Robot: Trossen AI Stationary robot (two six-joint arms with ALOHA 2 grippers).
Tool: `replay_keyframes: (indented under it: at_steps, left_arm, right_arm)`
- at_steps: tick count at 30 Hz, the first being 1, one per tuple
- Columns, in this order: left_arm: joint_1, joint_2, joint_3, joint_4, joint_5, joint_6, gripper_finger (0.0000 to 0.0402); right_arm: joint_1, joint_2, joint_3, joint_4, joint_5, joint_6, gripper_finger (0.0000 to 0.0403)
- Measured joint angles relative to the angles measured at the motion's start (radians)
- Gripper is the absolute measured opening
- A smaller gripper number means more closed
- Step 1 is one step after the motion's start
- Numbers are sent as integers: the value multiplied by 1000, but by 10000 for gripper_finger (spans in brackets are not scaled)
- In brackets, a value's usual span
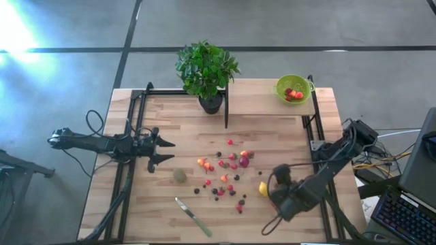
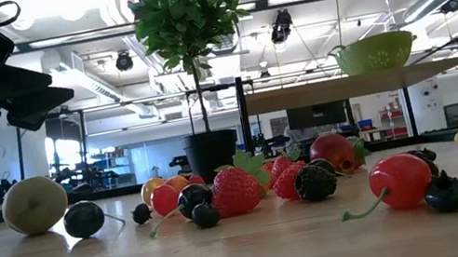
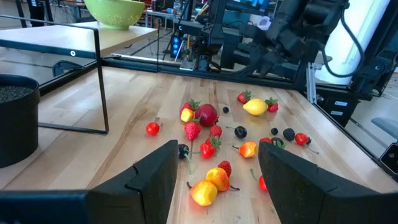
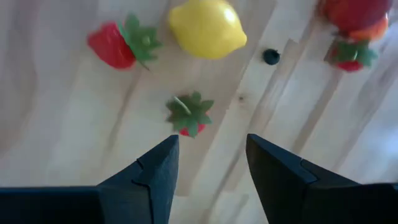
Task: Pick & Place Fruit
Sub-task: Put the strawberry into the green strainer bowl on the shelf
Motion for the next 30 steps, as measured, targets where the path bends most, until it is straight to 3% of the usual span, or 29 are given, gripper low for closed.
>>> replay_keyframes:
  at_steps: [7,19,30]
  left_arm:
    - [0,0,0,0,0,0,229]
    - [0,0,0,0,0,0,229]
    - [0,0,0,0,0,0,229]
  right_arm:
    - [-3,0,-56,133,6,-167,162]
    - [-3,0,-129,248,5,-188,140]
    - [-3,0,-174,316,-3,-193,183]
